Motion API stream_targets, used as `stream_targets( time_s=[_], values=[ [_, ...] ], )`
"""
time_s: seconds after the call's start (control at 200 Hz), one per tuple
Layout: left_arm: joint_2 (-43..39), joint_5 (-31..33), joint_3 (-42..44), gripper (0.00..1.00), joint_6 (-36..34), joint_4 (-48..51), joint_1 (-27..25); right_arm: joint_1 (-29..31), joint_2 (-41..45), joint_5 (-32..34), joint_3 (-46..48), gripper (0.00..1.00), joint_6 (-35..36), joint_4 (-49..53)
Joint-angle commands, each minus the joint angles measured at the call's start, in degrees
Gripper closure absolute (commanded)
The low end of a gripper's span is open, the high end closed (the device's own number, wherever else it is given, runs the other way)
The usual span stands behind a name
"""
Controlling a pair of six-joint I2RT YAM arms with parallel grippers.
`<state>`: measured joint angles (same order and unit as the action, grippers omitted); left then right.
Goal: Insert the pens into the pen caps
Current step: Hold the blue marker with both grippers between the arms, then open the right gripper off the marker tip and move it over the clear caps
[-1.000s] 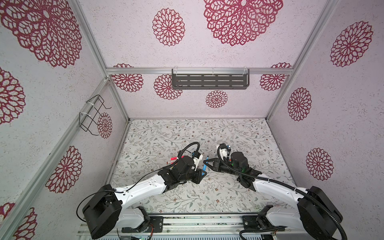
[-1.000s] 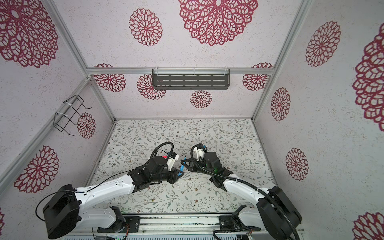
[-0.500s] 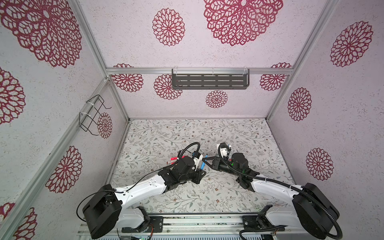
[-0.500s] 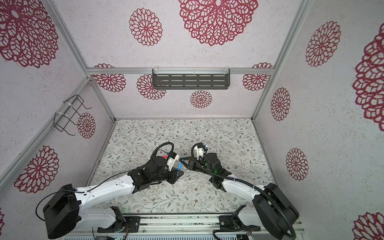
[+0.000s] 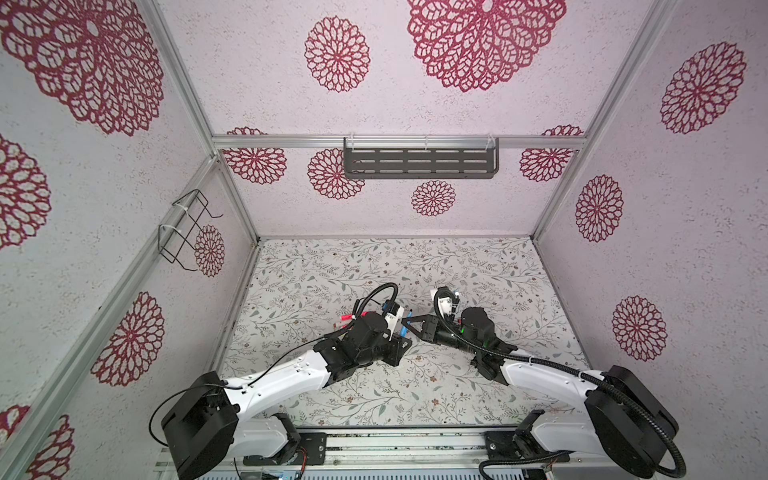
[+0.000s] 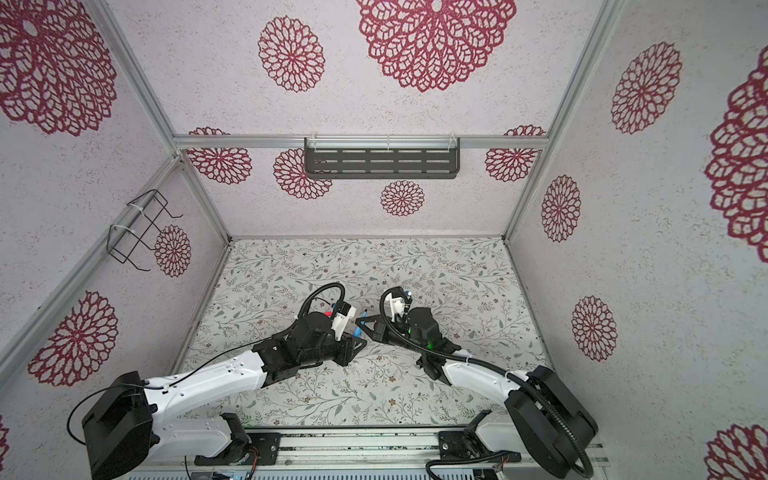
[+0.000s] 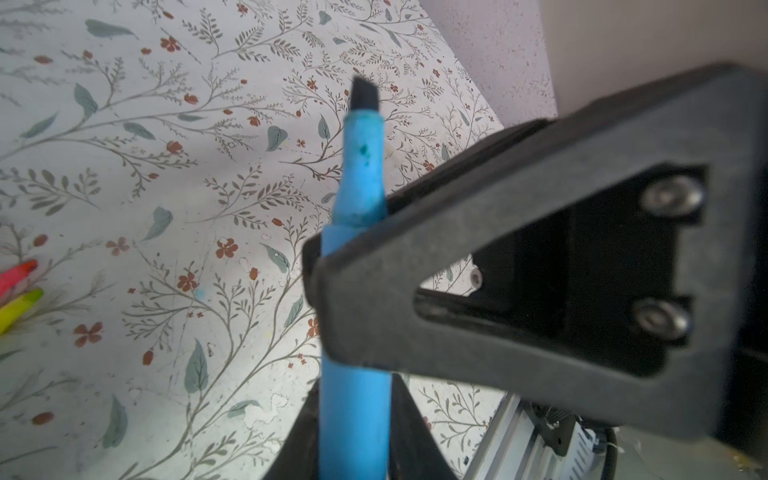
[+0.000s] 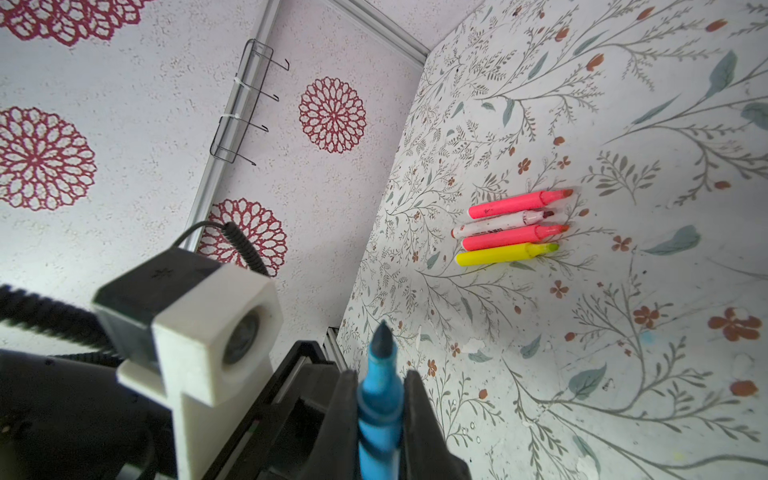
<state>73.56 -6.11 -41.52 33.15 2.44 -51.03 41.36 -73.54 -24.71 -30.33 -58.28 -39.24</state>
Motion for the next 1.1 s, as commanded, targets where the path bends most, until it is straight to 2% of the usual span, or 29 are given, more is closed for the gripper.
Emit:
stream_targets(
  time_s=[0.0, 0.085, 0.285, 0.435, 0.51, 0.615, 0.715, 0.866, 0.956, 1.096],
  values=[
    [-1.4, 1.0, -0.5, 0.85, -0.1, -1.3, -0.6, 0.6, -0.2, -0.1, 0.2, 1.0, -0.2, -3.1],
    [-1.4, 1.0, -0.4, 1.0, 0.0, -1.3, -0.7, 0.6, -0.3, 0.0, 0.1, 1.0, -0.3, -3.2],
    [-1.6, 1.2, 0.2, 1.0, 0.1, -1.6, -0.7, 0.7, -0.2, 0.3, 0.1, 1.0, -0.7, -3.6],
    [-2.4, 1.8, 0.5, 1.0, -0.6, -0.8, -0.7, 0.4, 3.3, 4.4, 0.2, 0.46, 0.7, 2.4],
    [-3.6, 2.3, 1.3, 1.0, -0.7, -0.6, -0.6, -0.6, 6.9, 8.1, -0.5, 0.32, 2.9, 10.9],
    [-5.4, 2.9, 2.9, 1.0, -0.5, -0.5, -0.6, -3.7, 12.3, 12.4, -2.5, 0.3, 6.6, 23.7],
    [-6.4, 3.6, 4.3, 1.0, 0.5, -0.2, -0.6, -9.0, 16.6, 17.1, -5.5, 0.3, 10.2, 39.0],
    [-7.4, 5.5, 6.8, 1.0, 0.6, -1.1, -2.2, -17.4, 17.1, 21.5, -9.4, 0.32, 16.7, 56.5],
    [-8.8, 6.0, 8.3, 1.0, 0.0, -2.7, -3.9, -20.3, 14.6, 23.4, -11.4, 0.33, 21.3, 61.9],
    [-12.0, 2.0, 11.9, 1.0, -0.4, -7.2, -4.5, -23.3, 8.3, 21.9, -14.3, 0.38, 26.4, 65.1]
  ],
)
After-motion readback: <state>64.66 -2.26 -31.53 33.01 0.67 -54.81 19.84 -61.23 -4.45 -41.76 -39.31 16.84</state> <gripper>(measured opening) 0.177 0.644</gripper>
